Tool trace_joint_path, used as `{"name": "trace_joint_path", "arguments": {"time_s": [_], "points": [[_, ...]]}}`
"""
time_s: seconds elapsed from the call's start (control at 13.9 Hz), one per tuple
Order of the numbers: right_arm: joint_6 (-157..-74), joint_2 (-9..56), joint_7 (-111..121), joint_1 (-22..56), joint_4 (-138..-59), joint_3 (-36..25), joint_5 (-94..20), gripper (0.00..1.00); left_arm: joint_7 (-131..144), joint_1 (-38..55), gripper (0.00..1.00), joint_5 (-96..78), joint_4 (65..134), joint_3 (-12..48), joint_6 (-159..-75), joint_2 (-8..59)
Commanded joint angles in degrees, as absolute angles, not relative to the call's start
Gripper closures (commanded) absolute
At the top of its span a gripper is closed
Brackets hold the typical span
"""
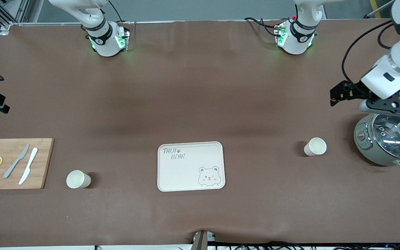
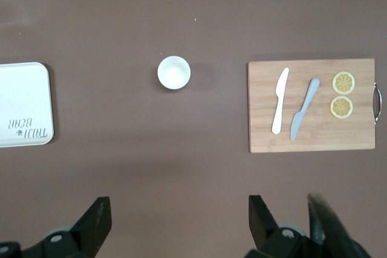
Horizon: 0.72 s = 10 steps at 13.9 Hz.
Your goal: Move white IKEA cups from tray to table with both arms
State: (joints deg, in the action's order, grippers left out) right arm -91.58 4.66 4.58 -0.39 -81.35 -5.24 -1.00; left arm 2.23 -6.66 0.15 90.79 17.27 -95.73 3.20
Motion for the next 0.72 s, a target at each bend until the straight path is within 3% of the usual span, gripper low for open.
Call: {"name": "trace_joint_path", "arguments": {"time_s": [0.0, 0.14, 0.65], "points": [[-95.3, -3.0, 2.4, -1.3, -91.4, -4.6, 0.0, 0.00, 7.5, -6.8, 0.00, -0.6, 92.4, 21.8, -95.3, 1.1], [-97.2, -5.4, 0.5, -1.2, -95.5, -4.5, 0.0, 0.00, 10.7, -6.8, 0.00, 0.1, 92.3, 24.4, -95.3, 1.3], [-96.5, -5.3, 0.6, -0.8, -96.0, -4.0, 0.2, 0.00, -3.4, -15.1, 0.00, 1.8, 87.9, 22.6, -97.5, 6.2]]}}
